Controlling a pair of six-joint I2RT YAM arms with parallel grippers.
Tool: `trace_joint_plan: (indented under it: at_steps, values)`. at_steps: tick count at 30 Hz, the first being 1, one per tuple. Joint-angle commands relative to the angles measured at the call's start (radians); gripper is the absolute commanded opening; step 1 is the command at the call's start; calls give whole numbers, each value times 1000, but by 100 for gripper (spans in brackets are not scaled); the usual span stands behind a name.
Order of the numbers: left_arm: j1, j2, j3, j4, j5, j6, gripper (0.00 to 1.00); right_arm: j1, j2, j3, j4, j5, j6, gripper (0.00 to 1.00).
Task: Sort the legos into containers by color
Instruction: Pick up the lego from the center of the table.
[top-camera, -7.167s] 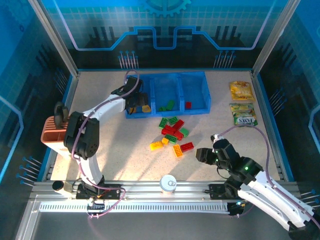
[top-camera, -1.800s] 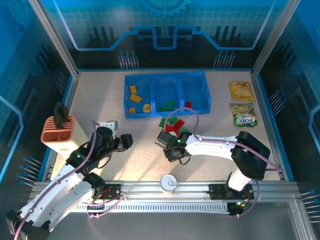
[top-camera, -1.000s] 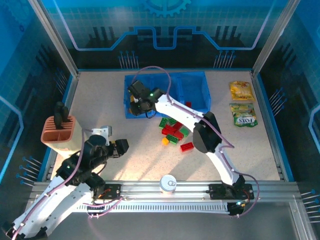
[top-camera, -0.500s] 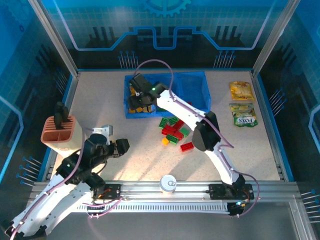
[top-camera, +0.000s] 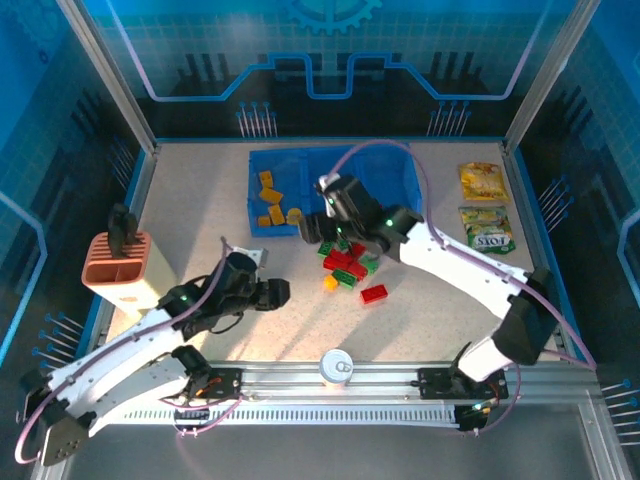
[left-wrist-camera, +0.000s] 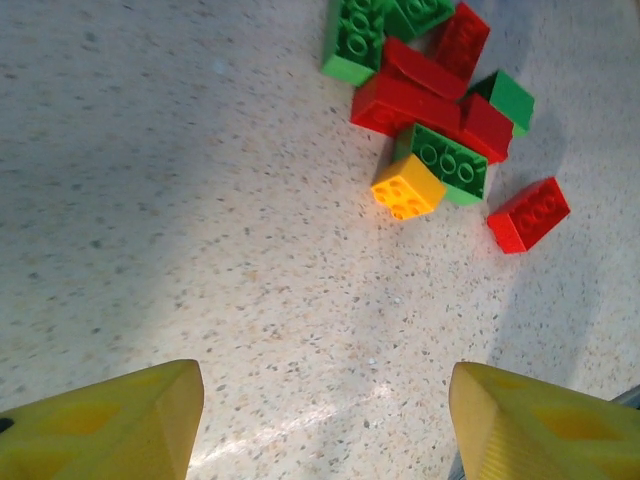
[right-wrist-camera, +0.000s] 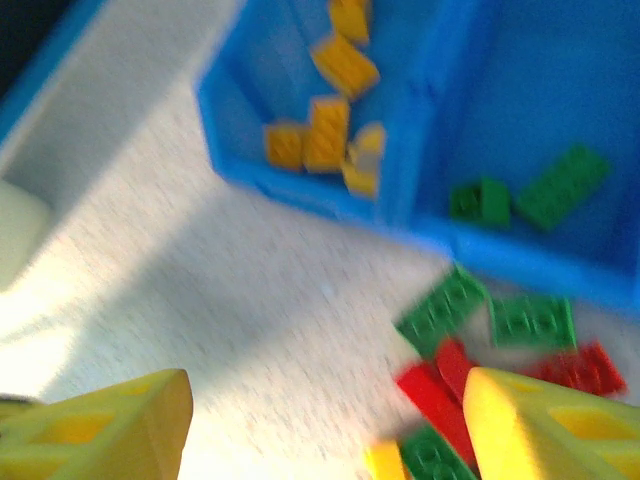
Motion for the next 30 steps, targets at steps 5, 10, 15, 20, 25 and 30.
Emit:
trace_joint_plan:
  at_steps: [5,10,15,20,25,30]
  values:
    - [-49,316,99,280,75,145,68,-18,-275,-495,226,-31,204,73]
    - [-69,552,225,297,80,225,68,-18,-444,-717,281,-35,297,73]
    - [-75,705,314,293,33,255,67,-24,-624,-773,153,37,302,73]
    - [-76,814,397,242,0,272,66,-36,-769,-820,88,71,317,73]
    - [-76,864,420,241,5,274,65,-51,-835,-851,60,75,324,73]
    - [-87,886,419,237,8,262,64,-58,-834,-863,71,67,326,73]
